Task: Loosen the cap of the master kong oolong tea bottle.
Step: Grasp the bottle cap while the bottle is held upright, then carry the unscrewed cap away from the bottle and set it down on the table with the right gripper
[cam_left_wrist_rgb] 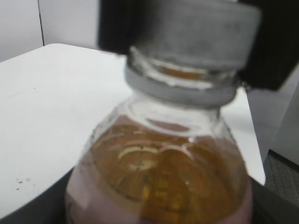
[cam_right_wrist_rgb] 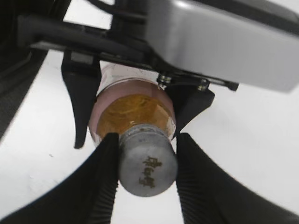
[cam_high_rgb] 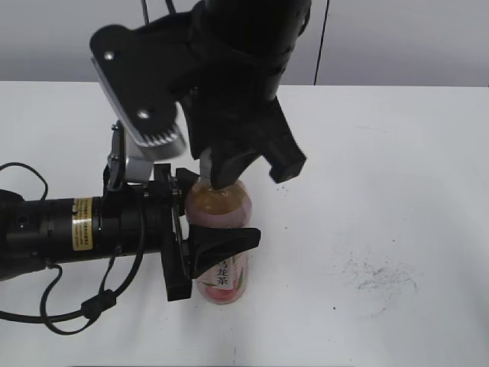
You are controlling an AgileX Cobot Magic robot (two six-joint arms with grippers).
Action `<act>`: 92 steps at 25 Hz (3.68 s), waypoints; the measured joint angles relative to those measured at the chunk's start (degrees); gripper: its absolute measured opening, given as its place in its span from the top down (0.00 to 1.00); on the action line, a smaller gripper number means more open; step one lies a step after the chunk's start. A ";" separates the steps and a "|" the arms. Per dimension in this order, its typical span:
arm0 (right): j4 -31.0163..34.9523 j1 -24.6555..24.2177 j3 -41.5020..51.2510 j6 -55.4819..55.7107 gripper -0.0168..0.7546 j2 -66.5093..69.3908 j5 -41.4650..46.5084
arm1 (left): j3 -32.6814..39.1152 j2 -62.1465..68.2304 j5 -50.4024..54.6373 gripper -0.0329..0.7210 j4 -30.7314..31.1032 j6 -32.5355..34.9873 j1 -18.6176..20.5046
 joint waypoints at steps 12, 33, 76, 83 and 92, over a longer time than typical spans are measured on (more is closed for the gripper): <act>-0.57 0.02 -0.19 -68.62 0.62 0.00 -0.20 | 0.00 0.00 0.05 0.37 -0.30 -0.25 0.00; -3.91 0.39 -0.88 -78.21 0.63 -2.25 -0.50 | 0.00 0.13 -0.05 0.37 -0.33 -0.44 0.00; 2.79 -26.04 20.27 43.12 0.56 17.45 -2.95 | 0.00 0.13 -0.10 0.37 -0.63 -0.27 0.00; 4.00 -26.04 20.27 47.37 0.24 17.45 -4.17 | 0.00 0.13 -0.10 0.37 -0.63 -0.27 0.00; -0.42 -26.04 17.58 55.65 0.23 15.91 -4.32 | 0.00 0.13 0.10 0.30 -0.81 -0.15 0.00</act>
